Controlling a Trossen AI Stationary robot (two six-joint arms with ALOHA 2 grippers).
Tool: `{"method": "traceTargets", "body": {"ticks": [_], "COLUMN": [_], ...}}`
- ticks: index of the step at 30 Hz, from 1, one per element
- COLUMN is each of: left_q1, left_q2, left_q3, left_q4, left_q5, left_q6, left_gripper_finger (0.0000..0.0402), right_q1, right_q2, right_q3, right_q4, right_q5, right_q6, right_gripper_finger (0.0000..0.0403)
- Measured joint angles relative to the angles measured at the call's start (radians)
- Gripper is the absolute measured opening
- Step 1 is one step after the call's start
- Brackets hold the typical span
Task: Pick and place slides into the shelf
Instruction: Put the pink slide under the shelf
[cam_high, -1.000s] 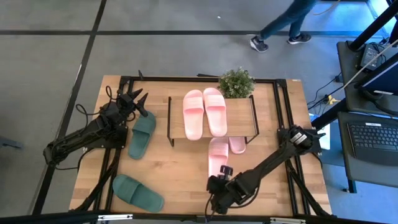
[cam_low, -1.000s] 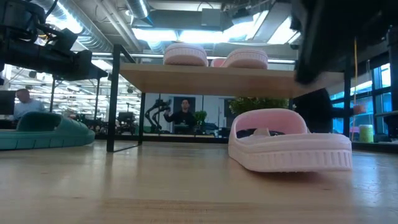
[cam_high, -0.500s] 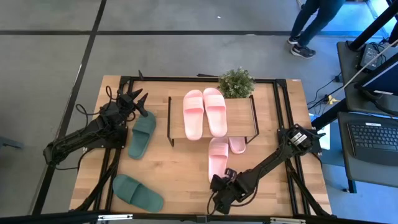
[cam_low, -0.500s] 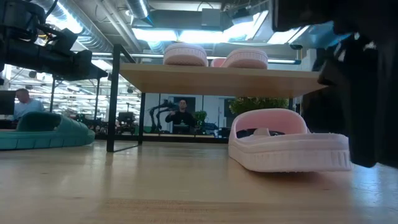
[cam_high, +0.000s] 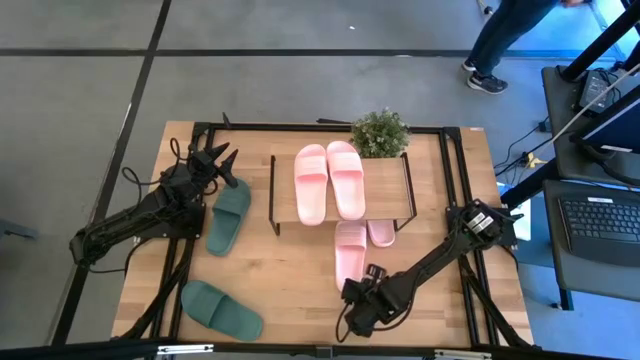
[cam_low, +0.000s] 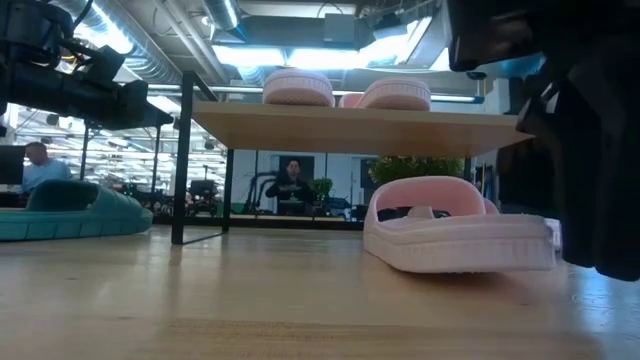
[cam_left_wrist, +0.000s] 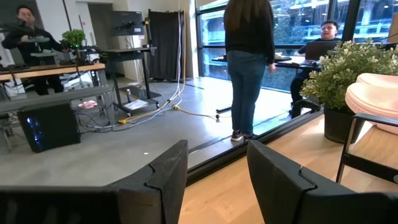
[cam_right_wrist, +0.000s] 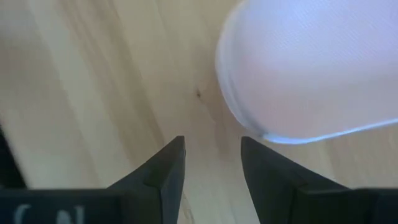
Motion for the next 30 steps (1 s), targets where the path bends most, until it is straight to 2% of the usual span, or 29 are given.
{"method": "traceTargets", "body": {"ticks": [11,16,24,30], "left_q1": [0.000,0.000,0.000,0.000], "left_q2": [0.000,0.000,0.000,0.000], "left_q3": [0.000,0.000,0.000,0.000], "left_q4": [0.000,0.000,0.000,0.000], "left_q5": [0.000,0.000,0.000,0.000], "left_q6": [0.000,0.001,0.001,0.001], "left_gripper_finger": [0.0159,0.0159,0.0159,0.0159], "right_q1": [-0.039,-0.039,-0.035,-0.037], "right_q2": [0.000,0.000,0.000,0.000], "right_q3": [0.000,0.000,0.000,0.000], "right_q4": [-0.125,-0.077,0.039,0.042], "right_q5": [0.001,-0.109,-0.043,-0.039], "right_q6": [0.009,-0.003,-0.125,-0.107], "right_gripper_finger": [0.0157,0.0157,0.0157,0.0157]}}
